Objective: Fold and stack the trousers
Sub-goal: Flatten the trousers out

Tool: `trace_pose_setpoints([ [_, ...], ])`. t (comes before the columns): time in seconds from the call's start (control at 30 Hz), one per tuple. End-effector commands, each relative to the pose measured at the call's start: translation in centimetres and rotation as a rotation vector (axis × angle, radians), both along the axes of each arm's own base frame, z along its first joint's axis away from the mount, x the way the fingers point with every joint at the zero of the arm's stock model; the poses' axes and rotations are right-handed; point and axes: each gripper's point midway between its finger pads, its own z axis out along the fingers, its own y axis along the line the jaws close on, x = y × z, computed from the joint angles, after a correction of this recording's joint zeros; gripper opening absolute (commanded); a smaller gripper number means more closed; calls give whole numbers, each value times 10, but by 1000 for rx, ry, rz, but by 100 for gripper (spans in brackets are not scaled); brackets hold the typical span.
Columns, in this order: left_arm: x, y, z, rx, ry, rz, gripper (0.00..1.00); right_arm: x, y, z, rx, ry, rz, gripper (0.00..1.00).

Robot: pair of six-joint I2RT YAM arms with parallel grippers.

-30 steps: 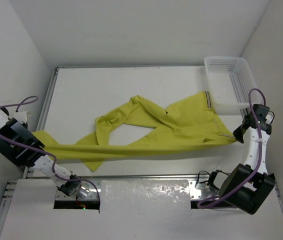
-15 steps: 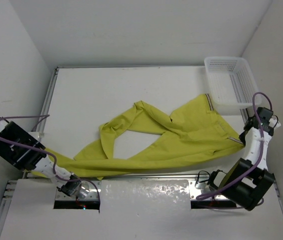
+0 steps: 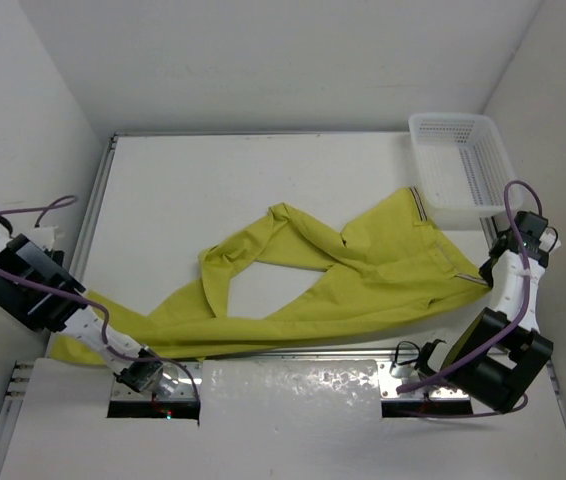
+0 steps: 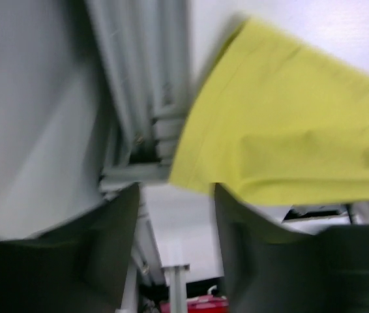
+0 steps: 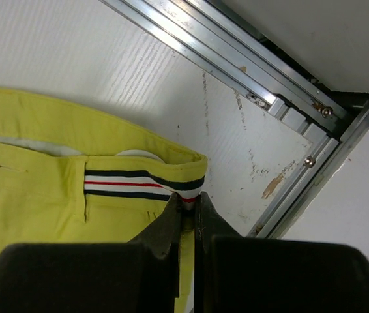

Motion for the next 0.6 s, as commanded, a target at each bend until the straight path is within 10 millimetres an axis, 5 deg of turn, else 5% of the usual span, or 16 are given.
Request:
trace_pose_setpoints([
  [0.0,32,-32,-15,-50,-52,-30,50,21,-15,22,-61,-90,15,0],
  [0.13,54,-55,-40,-54,-50,-51,57,23,-10,18,-47,-107,34,0],
  [0.37,75,-29,-59,131,-47,2,49,22,-2,10,-22,-121,49,0],
  [0.57,76,-43,-71,91,-54,-12,50,21,1,8,-20,-125,59,0],
])
